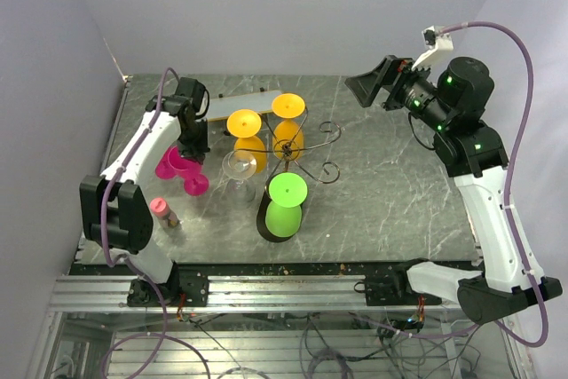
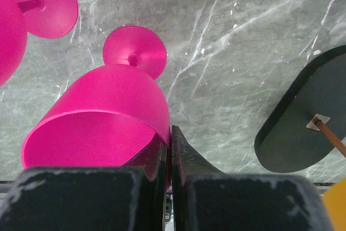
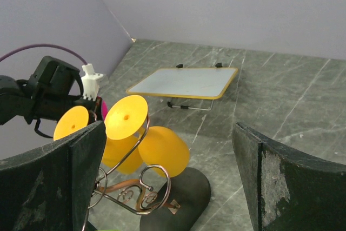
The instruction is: Take the wine glass off the wine glass rack
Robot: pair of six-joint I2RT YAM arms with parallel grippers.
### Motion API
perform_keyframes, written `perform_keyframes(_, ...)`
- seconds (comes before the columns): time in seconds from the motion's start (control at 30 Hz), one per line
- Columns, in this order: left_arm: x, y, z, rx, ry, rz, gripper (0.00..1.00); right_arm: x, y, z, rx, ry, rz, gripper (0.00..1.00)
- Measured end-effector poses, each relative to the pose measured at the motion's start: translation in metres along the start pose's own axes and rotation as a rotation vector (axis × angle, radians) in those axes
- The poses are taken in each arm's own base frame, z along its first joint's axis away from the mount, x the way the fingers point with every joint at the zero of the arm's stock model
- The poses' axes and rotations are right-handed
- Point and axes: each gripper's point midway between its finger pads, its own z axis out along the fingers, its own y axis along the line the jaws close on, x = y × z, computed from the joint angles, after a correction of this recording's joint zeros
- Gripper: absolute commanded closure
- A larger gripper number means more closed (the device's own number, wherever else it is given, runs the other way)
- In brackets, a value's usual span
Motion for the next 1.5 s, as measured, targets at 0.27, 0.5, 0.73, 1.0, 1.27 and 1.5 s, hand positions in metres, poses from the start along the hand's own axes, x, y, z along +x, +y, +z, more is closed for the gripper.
perform_keyframes(0.27, -0.003, 0.005, 0.009, -0.011, 0.012, 0.008, 0.56, 0.011, 0.004, 0.001, -0.034, 0.033, 0.006, 0.00)
perform_keyframes(0.5, -0.008, 0.006, -0.002, -0.008, -0.008, -0.004, 0.43, 0.018, 0.013, 0.001, -0.081, 0.066, 0.024, 0.00)
perform_keyframes(0.73, -0.041, 0.000, -0.097, 0.076, -0.302, -0.043, 0.27, 0.034, 0.029, -0.007, -0.148, 0.136, 0.031, 0.00)
perform_keyframes(1.0, -0.033, 0.006, -0.225, 0.183, -0.636, -0.101, 0.15, 0.062, 0.051, -0.035, -0.241, 0.242, 0.134, 0.01)
perform_keyframes(1.27, 0.013, -0.005, -0.268, 0.361, -0.714, -0.118, 0.15, 0.106, 0.076, -0.081, -0.304, 0.329, 0.418, 0.05)
perform_keyframes(1.5, 0.023, -0.023, -0.269, 0.474, -0.683, -0.113, 0.15, 0.096, 0.067, -0.060, -0.204, 0.370, 0.355, 0.01)
